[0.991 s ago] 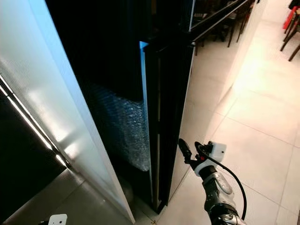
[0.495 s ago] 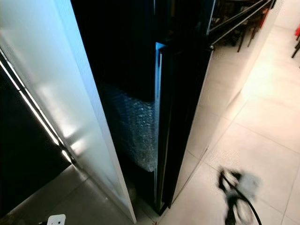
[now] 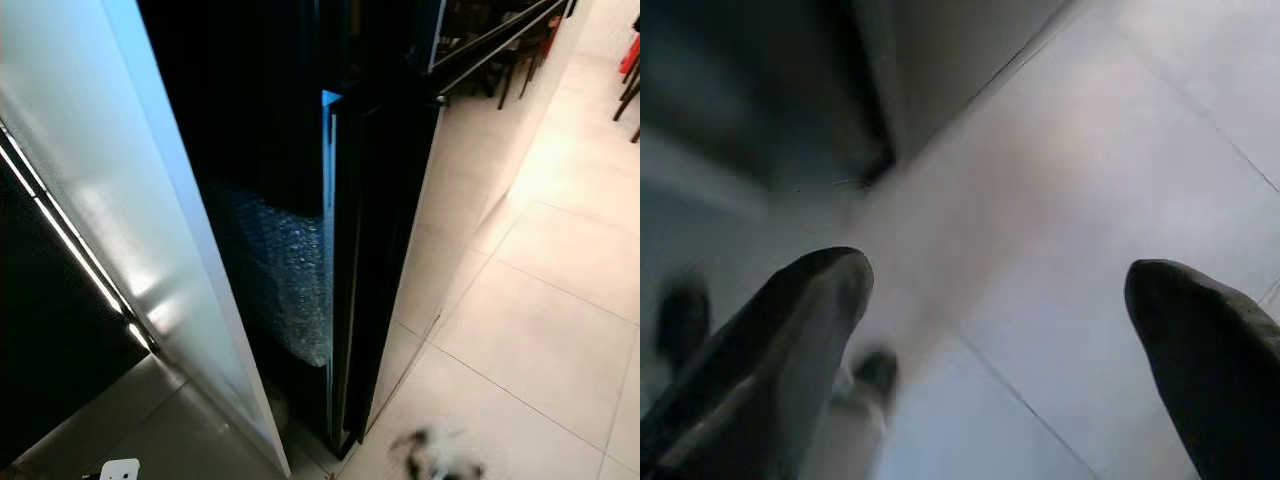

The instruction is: Restocking fridge

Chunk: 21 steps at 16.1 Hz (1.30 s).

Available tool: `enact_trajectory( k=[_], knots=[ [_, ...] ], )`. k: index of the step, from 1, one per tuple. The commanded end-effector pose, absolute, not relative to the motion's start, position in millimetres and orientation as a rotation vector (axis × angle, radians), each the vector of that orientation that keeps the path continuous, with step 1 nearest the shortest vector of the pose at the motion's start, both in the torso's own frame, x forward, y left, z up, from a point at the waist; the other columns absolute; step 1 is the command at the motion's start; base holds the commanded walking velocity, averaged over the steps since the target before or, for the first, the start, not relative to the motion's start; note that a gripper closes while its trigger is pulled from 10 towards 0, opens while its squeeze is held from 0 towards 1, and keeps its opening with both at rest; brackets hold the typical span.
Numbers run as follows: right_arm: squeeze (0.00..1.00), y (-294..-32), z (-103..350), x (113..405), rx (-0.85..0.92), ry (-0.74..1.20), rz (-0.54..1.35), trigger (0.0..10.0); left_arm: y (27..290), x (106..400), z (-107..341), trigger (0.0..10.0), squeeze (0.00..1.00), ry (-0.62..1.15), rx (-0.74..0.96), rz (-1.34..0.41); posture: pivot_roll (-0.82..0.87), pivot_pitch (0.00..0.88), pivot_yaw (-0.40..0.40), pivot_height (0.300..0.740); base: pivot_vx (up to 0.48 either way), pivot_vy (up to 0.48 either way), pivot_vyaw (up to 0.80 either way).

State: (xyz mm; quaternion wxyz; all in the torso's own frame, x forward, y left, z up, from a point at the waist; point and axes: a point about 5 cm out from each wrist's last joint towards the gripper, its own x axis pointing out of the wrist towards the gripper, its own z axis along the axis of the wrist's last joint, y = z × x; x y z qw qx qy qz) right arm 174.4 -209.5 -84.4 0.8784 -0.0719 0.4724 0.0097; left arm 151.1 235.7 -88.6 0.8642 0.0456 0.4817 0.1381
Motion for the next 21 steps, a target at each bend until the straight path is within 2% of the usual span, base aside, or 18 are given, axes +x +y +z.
enact_trajectory(
  k=[1, 3, 7, 9, 11, 21],
  knots=[
    [0.0, -203, -90, 166, -0.154, 1.027, 0.04, 10.0, 240, 146, -89, 10.0, 0.0, 1.021, 0.115, 0.292, 0.06, 0.0, 0.003, 0.74, 0.0, 0.0, 0.0],
    [0.0, -194, -93, 162, 0.005, 1.027, -0.065, 10.0, 241, 145, -90, 10.0, 0.0, 1.027, 0.12, 0.296, 0.05, 0.0, 0.022, 0.74, 0.0, 0.0, 0.38],
    [0.0, -181, -99, 152, 0.076, 1.06, -0.088, 10.0, 241, 144, -90, 10.0, 0.0, 1.043, 0.136, 0.277, 0.04, 0.0, 0.029, 0.74, 0.0, 0.0, 0.79],
    [0.0, -176, -100, 151, -0.036, 1.084, 0.027, 10.0, 240, 145, -90, 10.0, 0.0, 1.034, 0.131, 0.281, 0.04, 0.0, 0.02, 0.74, 0.0, 0.0, 0.8],
    [0.0, -178, -98, 154, -0.007, 1.073, -0.009, 10.0, 240, 146, -89, 10.0, 0.0, 1.024, 0.121, 0.289, 0.04, 0.0, 0.012, 0.74, 0.0, 0.0, 0.8],
    [0.0, -184, -99, 149, -0.094, 1.087, 0.077, 10.0, 238, 146, -90, 10.0, 0.0, 1.033, 0.094, 0.317, 0.05, 0.0, -0.003, 0.74, 0.0, 0.0, 0.8]
  ],
)
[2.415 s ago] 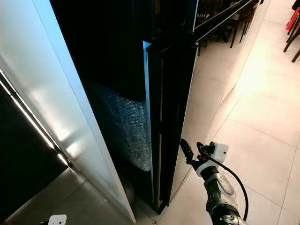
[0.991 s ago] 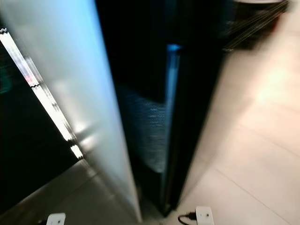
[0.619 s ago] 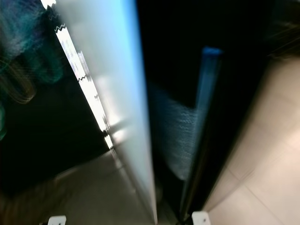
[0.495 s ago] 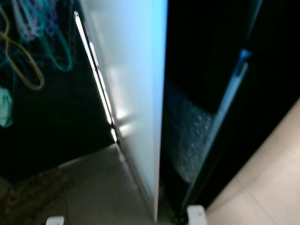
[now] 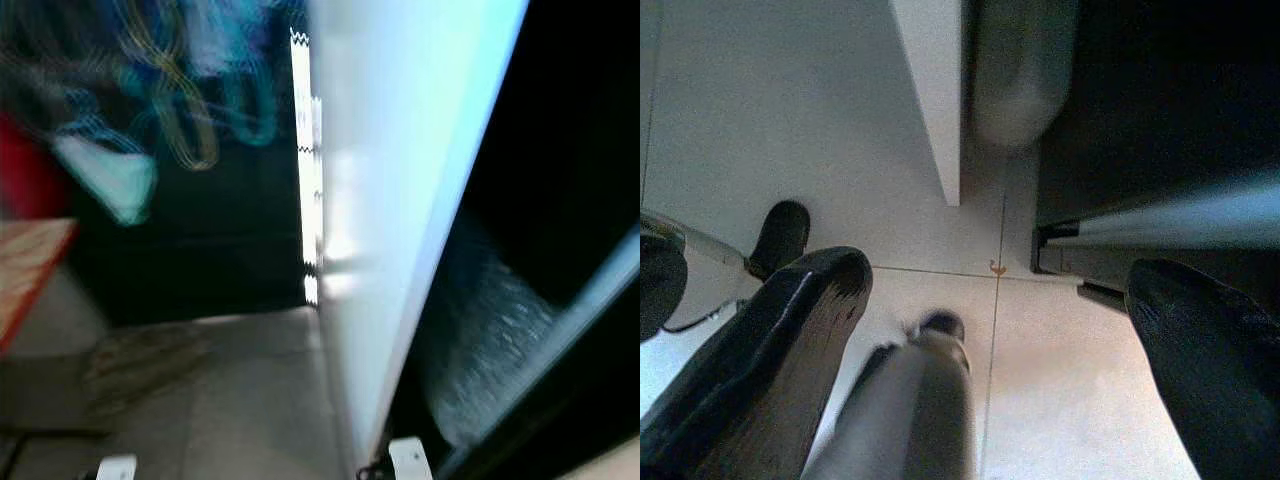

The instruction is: Restocking fridge

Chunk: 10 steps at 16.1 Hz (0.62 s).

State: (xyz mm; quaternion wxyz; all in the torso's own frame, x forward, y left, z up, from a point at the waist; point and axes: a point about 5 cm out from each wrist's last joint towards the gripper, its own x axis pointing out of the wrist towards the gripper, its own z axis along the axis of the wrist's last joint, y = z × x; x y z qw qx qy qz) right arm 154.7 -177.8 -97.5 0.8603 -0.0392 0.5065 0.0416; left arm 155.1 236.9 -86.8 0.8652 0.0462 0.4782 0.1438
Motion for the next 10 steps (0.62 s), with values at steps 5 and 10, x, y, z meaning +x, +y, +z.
enact_trajectory(
  k=[5, 10],
  knots=[
    [0.0, -185.1, -99.2, 149.1, -0.101, 1.094, 0.08, 10.0, 238.0, 146.7, -89.9, 10.0, 0.0, 1.026, 0.08, 0.34, 0.05, 0.0, -0.006, 0.74, 0.0, 0.0, 0.8],
    [0.0, -182.6, -98.2, 152.4, -0.208, 1.091, 0.164, 10.0, 237.3, 147.9, -89.7, 10.0, 0.0, 1.025, 0.076, 0.344, 0.06, 0.0, -0.011, 0.74, 0.0, 0.0, 0.8]
  ],
)
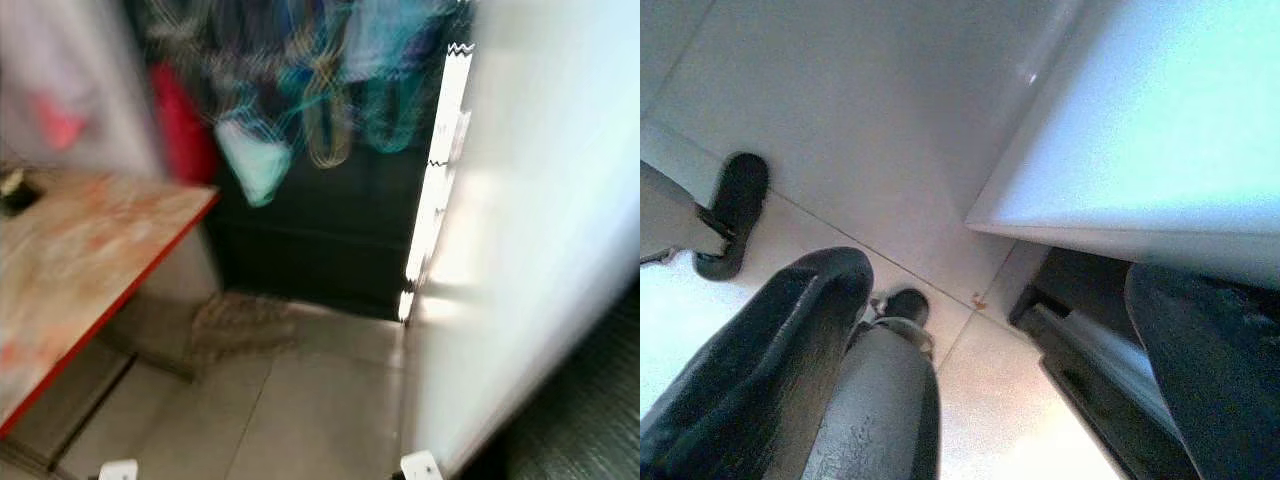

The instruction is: Restocking fridge

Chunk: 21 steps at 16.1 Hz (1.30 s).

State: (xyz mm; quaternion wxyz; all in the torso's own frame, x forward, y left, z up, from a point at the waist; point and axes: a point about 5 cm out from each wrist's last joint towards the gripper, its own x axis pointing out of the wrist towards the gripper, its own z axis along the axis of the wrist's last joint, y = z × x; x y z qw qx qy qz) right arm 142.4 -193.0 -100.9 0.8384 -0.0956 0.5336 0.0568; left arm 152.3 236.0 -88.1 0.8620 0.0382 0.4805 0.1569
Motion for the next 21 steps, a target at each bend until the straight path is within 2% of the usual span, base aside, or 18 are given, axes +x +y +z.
enact_trajectory(
  k=[1, 8, 12, 21],
  knots=[
    [0.0, -182.8, -98.2, 152.5, -0.204, 1.091, 0.16, 10.0, 237.1, 148.1, -89.7, 10.0, 0.0, 1.023, 0.075, 0.345, 0.06, 0.0, -0.012, 0.74, 0.0, 0.0, 0.8],
    [0.0, -180.4, -98.1, 153.7, -0.217, 1.097, 0.179, 10.0, 237.2, 148.8, -89.4, 10.0, 0.0, 1.022, 0.077, 0.337, 0.06, 0.0, -0.013, 0.74, 0.0, 0.0, 0.76],
    [0.0, -183.4, -97.5, 155.2, -0.148, 1.102, 0.094, 10.0, 237.2, 148.0, -89.8, 10.0, 0.0, 1.027, 0.074, 0.33, 0.06, 0.0, -0.013, 0.74, 0.0, 0.0, 0.0],
    [0.0, -187.3, -97.3, 155.3, -0.138, 1.113, 0.051, 10.0, 235.2, 148.1, -90.3, 10.0, 0.0, 1.027, 0.051, 0.322, 0.06, 0.0, -0.017, 0.74, 0.0, 0.0, 0.0]
  ],
)
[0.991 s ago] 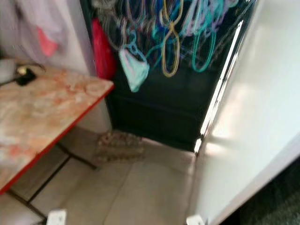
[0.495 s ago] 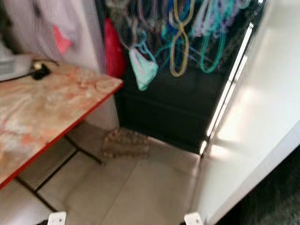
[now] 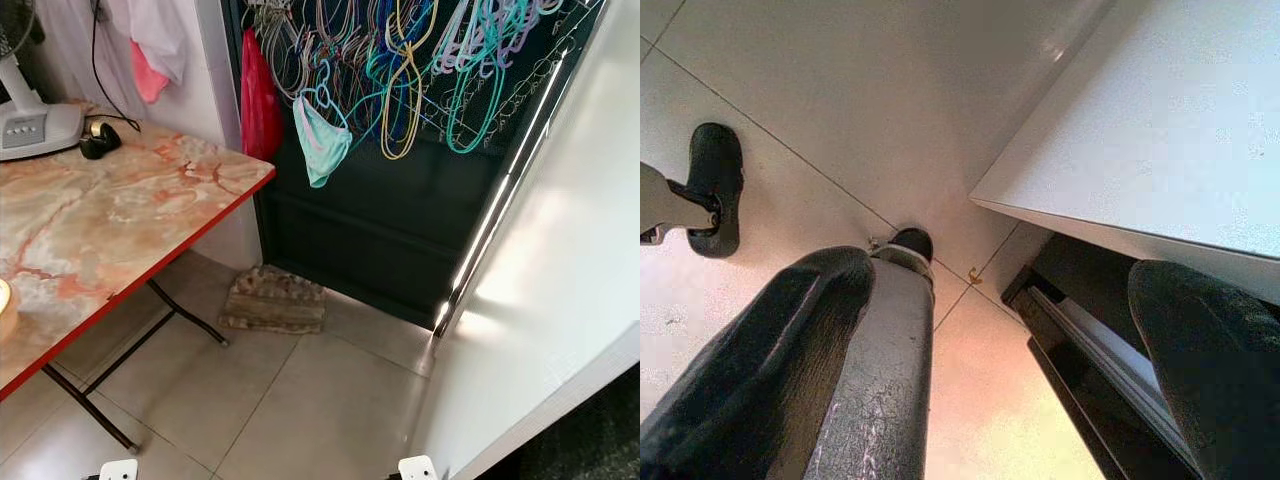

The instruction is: Restocking fridge

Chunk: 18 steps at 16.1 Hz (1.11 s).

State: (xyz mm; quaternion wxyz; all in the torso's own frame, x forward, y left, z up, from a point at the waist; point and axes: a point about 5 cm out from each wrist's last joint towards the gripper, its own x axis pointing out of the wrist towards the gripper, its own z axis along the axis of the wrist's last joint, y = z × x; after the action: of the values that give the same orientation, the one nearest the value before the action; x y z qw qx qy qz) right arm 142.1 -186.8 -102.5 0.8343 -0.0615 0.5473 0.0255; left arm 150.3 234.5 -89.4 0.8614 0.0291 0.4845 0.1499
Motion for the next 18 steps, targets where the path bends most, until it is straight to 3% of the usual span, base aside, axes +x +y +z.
enact_trajectory(
  k=[1, 6, 18],
  knots=[
    [0.0, -187.3, -97.3, 155.3, -0.138, 1.113, 0.051, 10.0, 235.2, 148.1, -90.3, 10.0, 0.0, 1.027, 0.051, 0.322, 0.06, 0.0, -0.017, 0.74, 0.0, 0.0, 0.0],
    [0.0, -187.6, -97.2, 155.5, -0.133, 1.111, 0.045, 10.0, 234.5, 148.3, -90.4, 10.0, 0.0, 1.025, 0.042, 0.319, 0.06, 0.0, -0.016, 0.74, 0.0, 0.0, 0.0],
    [0.0, -187.6, -97.2, 155.4, -0.131, 1.113, 0.049, 10.0, 234.4, 148.1, -90.5, 10.0, 0.0, 1.026, 0.039, 0.32, 0.06, 0.0, -0.019, 0.74, -0.235, 0.0, 0.0]
  ],
)
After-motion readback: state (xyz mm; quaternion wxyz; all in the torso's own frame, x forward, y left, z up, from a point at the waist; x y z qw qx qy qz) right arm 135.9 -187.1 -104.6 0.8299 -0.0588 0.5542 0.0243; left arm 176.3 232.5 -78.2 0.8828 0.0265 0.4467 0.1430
